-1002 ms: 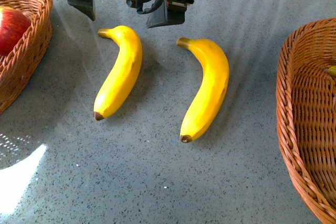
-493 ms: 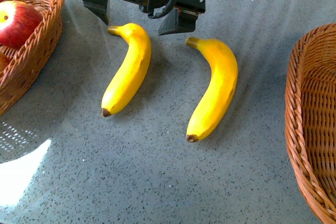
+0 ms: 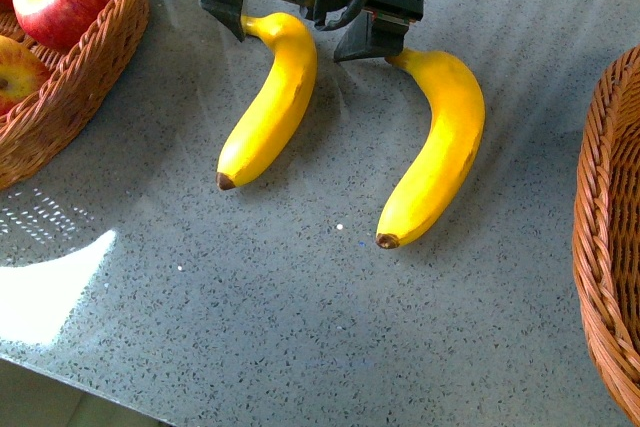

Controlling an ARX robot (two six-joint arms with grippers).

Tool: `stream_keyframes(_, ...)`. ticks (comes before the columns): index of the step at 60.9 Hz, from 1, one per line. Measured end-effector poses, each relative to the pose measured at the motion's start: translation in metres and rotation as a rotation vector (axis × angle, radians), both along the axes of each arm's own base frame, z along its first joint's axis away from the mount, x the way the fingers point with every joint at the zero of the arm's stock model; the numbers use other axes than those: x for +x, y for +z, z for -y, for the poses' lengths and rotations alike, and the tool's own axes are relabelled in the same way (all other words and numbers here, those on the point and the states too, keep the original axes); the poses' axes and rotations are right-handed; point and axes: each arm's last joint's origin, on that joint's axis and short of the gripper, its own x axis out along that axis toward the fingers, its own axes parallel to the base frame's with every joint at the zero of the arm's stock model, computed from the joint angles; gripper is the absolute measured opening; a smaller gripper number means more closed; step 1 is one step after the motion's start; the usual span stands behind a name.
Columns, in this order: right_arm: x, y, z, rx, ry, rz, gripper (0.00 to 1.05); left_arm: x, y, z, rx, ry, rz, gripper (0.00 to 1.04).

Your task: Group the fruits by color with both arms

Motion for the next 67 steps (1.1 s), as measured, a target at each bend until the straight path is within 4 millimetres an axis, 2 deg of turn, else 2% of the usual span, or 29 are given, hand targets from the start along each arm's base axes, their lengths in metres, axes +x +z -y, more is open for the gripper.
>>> stream_keyframes(31,-0.0023,-0.0058,-0.0008,-0.047,0.044,0.026,0.95,0.0000,0.0000,0.0000,0.000,0.000,0.000,0.96)
stream_keyframes(38,-0.0021,-0.0073,-0.0004,-0.060,0.038,0.033,0.77,0.0000,0.0000,0.0000,0.000,0.000,0.000,0.96)
stream_keyframes(43,-0.0020,-0.0085,-0.0003,-0.064,0.039,0.034,0.59,0.0000,0.0000,0.0000,0.000,0.000,0.000,0.96)
stream_keyframes(51,-0.0023,-0.0082,-0.0017,-0.049,0.045,0.033,0.41,0.0000,0.0000,0.0000,0.000,0.000,0.000,0.96)
stream_keyframes(55,-0.0022,-0.0086,-0.0024,-0.031,0.047,0.028,0.36,0.0000,0.0000,0.0000,0.000,0.000,0.000,0.96)
stream_keyframes(67,-0.0037,-0.0072,-0.0019,0.018,0.036,0.024,0.34,0.0000,0.0000,0.0000,0.000,0.000,0.000,0.96)
